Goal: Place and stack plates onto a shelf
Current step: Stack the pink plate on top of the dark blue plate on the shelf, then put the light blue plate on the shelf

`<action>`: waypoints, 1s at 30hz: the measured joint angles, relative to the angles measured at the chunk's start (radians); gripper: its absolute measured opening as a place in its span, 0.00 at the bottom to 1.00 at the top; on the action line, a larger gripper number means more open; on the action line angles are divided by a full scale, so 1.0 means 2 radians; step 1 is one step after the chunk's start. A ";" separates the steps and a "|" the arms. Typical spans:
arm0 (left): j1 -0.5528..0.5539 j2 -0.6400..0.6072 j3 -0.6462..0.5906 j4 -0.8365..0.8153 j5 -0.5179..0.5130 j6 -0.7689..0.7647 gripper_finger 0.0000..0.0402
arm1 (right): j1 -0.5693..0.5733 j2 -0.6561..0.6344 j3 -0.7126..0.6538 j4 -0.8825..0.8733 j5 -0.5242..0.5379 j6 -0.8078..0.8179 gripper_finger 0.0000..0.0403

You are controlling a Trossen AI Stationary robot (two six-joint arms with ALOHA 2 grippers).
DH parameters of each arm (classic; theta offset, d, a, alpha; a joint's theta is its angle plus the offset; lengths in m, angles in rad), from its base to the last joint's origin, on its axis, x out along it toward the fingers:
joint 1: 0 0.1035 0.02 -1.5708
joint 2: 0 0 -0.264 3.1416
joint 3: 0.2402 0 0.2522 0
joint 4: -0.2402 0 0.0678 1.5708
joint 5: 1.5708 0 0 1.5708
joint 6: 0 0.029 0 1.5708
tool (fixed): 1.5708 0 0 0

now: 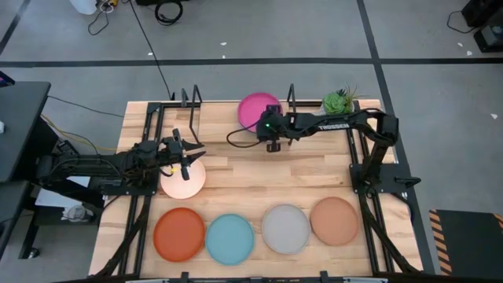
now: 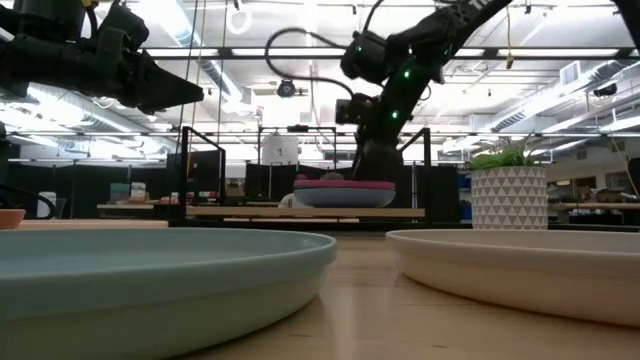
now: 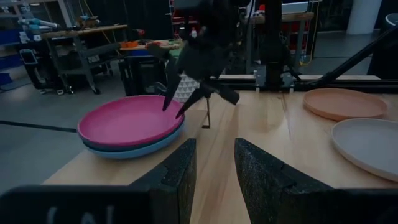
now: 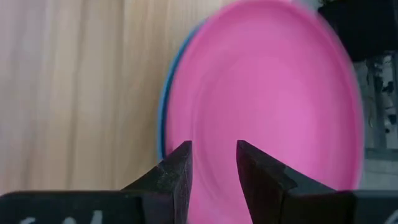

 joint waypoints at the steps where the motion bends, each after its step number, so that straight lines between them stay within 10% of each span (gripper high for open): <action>1: 0.000 0.000 0.000 0.000 0.000 0.000 0.29 | 0.000 0.000 0.000 -0.001 0.009 -0.003 0.32; 10: 0.000 0.000 0.000 -0.005 0.000 0.000 0.29 | 0.035 -0.056 0.000 -0.018 0.053 0.006 0.33; 20: -0.003 0.012 0.000 -0.053 0.163 -0.056 0.29 | 0.100 -0.075 0.000 -0.129 -0.183 0.168 0.32; 30: -0.068 0.074 0.025 -0.061 0.099 -0.105 0.29 | 0.210 -0.075 -0.034 -0.144 -0.106 0.224 0.32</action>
